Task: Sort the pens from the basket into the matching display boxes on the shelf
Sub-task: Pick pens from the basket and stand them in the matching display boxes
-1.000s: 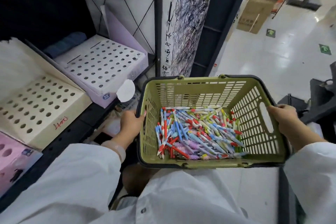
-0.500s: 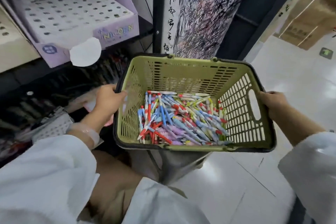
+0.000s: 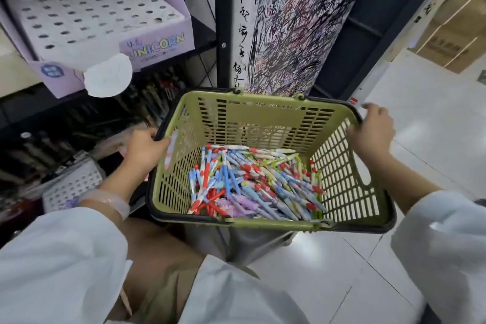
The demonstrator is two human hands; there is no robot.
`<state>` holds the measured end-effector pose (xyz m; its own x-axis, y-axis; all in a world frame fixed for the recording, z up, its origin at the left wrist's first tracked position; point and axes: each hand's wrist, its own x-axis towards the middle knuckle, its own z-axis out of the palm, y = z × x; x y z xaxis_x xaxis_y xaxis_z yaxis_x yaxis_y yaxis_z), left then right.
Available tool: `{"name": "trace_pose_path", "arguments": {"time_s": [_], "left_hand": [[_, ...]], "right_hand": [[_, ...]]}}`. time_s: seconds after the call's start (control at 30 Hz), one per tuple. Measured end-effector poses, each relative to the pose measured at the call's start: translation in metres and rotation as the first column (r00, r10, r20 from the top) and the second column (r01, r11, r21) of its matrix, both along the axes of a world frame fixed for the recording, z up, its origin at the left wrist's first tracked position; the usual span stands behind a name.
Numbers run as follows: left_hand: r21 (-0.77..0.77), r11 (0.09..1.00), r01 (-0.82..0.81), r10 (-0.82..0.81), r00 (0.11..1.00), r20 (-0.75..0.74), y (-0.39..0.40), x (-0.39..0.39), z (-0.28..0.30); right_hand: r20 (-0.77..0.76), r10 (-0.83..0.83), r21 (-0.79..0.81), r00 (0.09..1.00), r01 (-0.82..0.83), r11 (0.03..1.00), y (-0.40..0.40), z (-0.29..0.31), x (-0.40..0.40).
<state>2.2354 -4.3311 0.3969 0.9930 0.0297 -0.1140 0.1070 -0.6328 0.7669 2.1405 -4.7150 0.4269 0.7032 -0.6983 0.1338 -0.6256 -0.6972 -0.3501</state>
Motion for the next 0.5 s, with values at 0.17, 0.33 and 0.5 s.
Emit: {"name": "trace_pose_path", "arguments": {"time_s": [0.17, 0.33, 0.5], "left_hand": [[0.152, 0.988, -0.021, -0.001, 0.99, 0.141, -0.002, -0.007, 0.0], [0.336, 0.891, 0.306, -0.412, 0.855, 0.315, -0.032, -0.034, -0.001], [0.263, 0.872, 0.414, -0.46, 0.876, 0.146, -0.04, -0.043, -0.018]], "right_hand": [[-0.36, 0.709, 0.303, 0.607, -0.643, 0.704, 0.096, -0.048, 0.019], [-0.682, 0.706, 0.352, 0.191, -0.761, 0.546, 0.148, -0.105, 0.024], [-0.828, 0.56, 0.29, 0.029, -0.833, 0.471, 0.171, -0.122, 0.023]]}}
